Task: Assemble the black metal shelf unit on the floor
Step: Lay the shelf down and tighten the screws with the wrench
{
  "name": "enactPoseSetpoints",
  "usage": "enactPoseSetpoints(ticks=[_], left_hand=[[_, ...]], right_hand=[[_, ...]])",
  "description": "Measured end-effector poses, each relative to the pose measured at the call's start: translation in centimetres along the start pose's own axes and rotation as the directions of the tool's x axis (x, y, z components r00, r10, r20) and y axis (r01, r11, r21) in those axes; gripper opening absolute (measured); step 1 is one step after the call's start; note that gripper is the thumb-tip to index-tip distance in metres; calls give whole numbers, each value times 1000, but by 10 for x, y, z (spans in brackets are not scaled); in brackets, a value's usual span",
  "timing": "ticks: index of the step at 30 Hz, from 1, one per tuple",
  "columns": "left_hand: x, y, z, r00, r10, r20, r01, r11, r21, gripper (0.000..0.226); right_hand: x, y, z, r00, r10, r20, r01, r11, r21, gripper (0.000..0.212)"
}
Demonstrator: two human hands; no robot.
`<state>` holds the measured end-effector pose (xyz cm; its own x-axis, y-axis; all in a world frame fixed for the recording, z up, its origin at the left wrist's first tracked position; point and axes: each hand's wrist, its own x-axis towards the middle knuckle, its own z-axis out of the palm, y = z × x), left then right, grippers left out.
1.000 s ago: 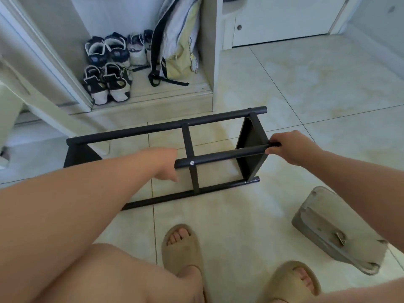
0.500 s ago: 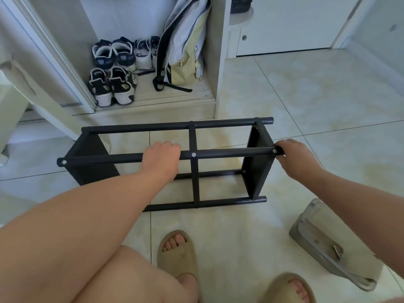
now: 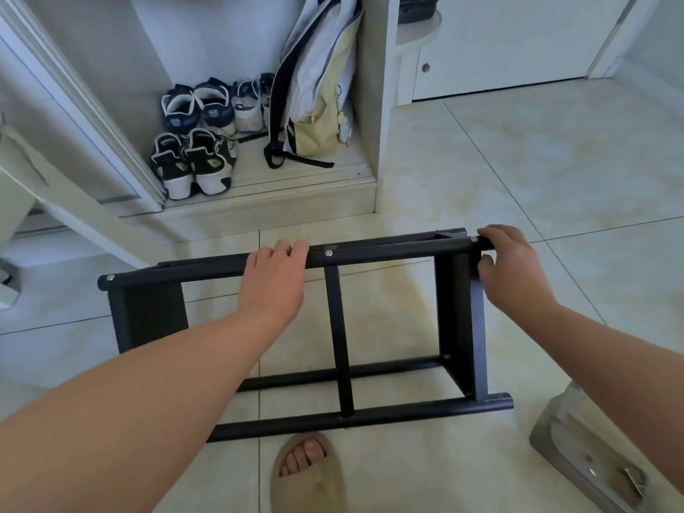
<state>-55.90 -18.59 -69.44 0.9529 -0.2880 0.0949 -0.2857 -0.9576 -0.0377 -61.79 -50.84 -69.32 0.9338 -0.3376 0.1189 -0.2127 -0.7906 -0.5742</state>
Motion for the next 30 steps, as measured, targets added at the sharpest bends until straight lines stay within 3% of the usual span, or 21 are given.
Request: enactPoseSetpoints(ticks=[5,11,18,25,30], left_hand=[[51,-10,40,999,-41,-2,41,998,39,28],[96,-18,93,972,-181,149,175,983,51,37],[114,-24,139,956,-202,211,206,979,3,48],[107,-18,126,967,-191,171,200,979,-38,58],[85,21,82,996,-34,76,45,987,-152,49]], right_hand=[[39,0,49,1000,7,12,-7,998,61,50],[80,13,112,987,-13,161,19,999,-38,64],[95,34,153,959,29,281,5,993,-121,69],[87,34,133,927,57,370,-19,994,-108,70],[45,39,73,912,83,401,-24,989,-149,66]])
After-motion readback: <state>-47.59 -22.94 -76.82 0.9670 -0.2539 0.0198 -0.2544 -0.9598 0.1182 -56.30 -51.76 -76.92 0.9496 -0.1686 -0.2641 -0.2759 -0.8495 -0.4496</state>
